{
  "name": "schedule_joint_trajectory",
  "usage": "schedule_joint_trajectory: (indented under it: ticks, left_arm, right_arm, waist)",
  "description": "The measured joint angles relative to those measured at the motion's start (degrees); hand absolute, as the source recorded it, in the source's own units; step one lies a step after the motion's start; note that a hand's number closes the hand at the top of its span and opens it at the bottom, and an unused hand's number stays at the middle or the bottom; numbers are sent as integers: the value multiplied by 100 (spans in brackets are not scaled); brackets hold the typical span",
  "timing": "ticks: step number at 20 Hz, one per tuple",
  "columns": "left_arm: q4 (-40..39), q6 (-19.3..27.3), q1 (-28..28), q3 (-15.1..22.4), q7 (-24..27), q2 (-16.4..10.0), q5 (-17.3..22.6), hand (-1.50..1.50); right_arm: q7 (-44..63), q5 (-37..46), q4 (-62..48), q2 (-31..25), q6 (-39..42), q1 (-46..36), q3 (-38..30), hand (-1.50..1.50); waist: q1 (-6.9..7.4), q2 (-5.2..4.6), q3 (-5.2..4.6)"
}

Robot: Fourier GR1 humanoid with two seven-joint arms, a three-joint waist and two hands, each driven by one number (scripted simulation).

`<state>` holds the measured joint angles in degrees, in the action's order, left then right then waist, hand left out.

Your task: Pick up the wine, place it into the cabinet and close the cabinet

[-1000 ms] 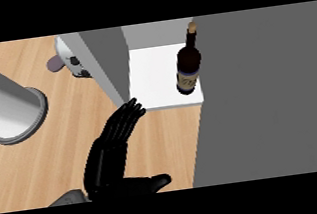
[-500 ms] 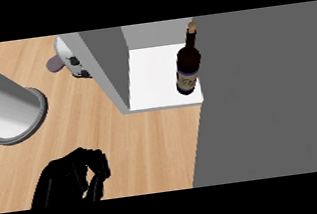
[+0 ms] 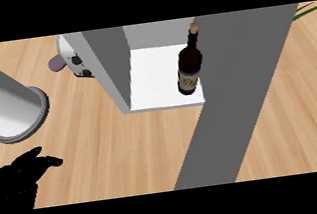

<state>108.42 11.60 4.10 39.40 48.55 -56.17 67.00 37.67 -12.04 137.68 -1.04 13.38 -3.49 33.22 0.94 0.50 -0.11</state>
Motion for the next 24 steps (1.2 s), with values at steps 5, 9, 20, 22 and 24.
schedule_joint_trajectory:
  ticks: [5, 9, 20, 22, 24]
  left_arm:
    - [-104, -528, 612, -541, 252, -411, 336, -150]
    - [-244, -957, 1034, -851, 393, -693, 499, -150]
    - [-707, -2016, 1764, -1539, 654, -1276, 663, -150]
    - [-772, -2198, 1884, -1650, 672, -1365, 659, -150]
    - [-894, -2339, 1926, -1765, 636, -1412, 683, -150]
  right_arm:
    - [385, 566, -65, -13, -620, -452, 745, 150]
    - [488, 945, -291, -49, -1454, -1038, 1333, 150]
    - [42, 1148, -451, -758, -3394, -2316, 1573, 150]
    - [35, 1098, -572, -769, -3641, -2559, 1531, 150]
    - [22, 1093, -992, -545, -3822, -2972, 1421, 150]
  waist:
    - [53, 17, -6]
    - [94, 23, -11]
    - [255, 8, -21]
    - [287, 4, -21]
    - [276, -10, -18]
